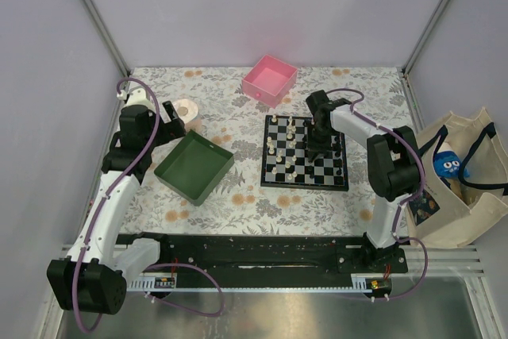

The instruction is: Set up the chess pieces on the board

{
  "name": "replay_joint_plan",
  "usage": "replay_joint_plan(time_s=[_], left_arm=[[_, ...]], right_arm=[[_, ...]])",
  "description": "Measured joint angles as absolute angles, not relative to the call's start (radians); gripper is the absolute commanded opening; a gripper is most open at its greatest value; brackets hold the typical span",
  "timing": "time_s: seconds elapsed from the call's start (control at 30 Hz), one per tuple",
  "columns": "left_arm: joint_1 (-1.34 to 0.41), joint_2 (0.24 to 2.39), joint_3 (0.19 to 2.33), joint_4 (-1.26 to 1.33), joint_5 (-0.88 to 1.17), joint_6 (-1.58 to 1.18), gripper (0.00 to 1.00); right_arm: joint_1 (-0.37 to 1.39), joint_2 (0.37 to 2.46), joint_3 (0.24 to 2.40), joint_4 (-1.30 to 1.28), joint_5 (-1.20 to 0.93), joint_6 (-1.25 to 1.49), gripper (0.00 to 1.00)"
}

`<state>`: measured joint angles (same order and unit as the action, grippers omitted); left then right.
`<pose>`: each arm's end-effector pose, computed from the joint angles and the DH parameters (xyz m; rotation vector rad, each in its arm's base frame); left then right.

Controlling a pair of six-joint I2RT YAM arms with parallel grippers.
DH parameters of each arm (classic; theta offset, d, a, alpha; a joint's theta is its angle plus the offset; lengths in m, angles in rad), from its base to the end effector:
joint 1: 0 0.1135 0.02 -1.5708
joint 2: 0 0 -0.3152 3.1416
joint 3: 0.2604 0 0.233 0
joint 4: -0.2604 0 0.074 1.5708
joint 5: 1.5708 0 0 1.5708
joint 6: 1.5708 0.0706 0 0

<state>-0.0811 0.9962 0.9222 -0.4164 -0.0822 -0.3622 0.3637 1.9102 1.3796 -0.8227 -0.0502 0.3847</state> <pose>0.2048 -0.0108 0.3533 -0.3395 2.0367 -0.1893 0.3545 0.1387 0.2074 0.0229 2.9516 0.1868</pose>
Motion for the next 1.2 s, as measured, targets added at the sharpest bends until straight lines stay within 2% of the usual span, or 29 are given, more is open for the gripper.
replay_joint_plan(time_s=[0.3, 1.2], left_arm=[[-0.081, 0.997, 0.922, -0.417, -0.082, -0.362, 0.99], [-0.081, 1.013, 0.922, -0.416, -0.074, -0.367, 0.99]], right_arm=[[0.358, 1.883, 1.353, -0.83, 0.012, 0.382, 0.13], [0.255, 1.822, 1.268, -0.822, 0.019, 0.361, 0.14]])
